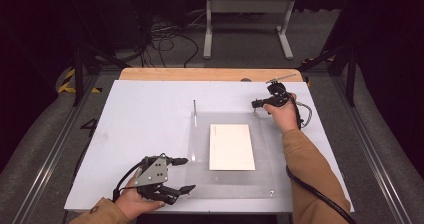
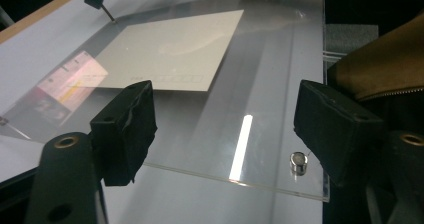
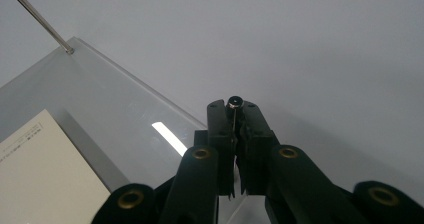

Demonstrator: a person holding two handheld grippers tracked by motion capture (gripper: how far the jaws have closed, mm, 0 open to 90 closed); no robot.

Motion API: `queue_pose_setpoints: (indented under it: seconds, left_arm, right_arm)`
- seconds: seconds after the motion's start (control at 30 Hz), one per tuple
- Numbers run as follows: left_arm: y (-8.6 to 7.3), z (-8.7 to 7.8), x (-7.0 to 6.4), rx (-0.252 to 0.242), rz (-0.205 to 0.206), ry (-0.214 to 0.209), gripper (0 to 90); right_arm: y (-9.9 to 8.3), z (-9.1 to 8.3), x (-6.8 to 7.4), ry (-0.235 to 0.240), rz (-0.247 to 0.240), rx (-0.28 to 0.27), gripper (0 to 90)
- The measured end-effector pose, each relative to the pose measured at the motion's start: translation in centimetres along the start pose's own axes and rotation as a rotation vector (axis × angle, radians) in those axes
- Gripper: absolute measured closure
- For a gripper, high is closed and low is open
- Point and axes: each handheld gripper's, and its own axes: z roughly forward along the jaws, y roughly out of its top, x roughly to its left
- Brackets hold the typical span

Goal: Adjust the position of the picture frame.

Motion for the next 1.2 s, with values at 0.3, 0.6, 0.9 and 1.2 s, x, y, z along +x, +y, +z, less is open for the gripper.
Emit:
queue_pose_setpoints:
  seconds: [0.3, 0.6, 0.9, 1.2]
  left_arm:
    - [-0.5, 0.9, -1.0, 0.051, 0.045, 0.001, 17.6]
    - [-0.3, 1.1, -1.9, 0.052, 0.087, -0.026, 16.1]
    - [-1.2, 2.1, -1.8, 0.133, 0.127, 0.005, 15.2]
    - [-1.5, 2.6, -1.4, 0.146, 0.146, 0.04, 14.9]
  right_arm:
    - [0.2, 0.0, -0.1, 0.005, 0.008, 0.012, 85.7]
    - [0.2, 0.1, -0.2, 0.01, 0.018, 0.013, 85.6]
    - [0.3, 0.1, -0.3, 0.022, 0.022, 0.017, 85.5]
    - [0.2, 0.1, -0.5, 0.033, 0.027, 0.018, 85.1]
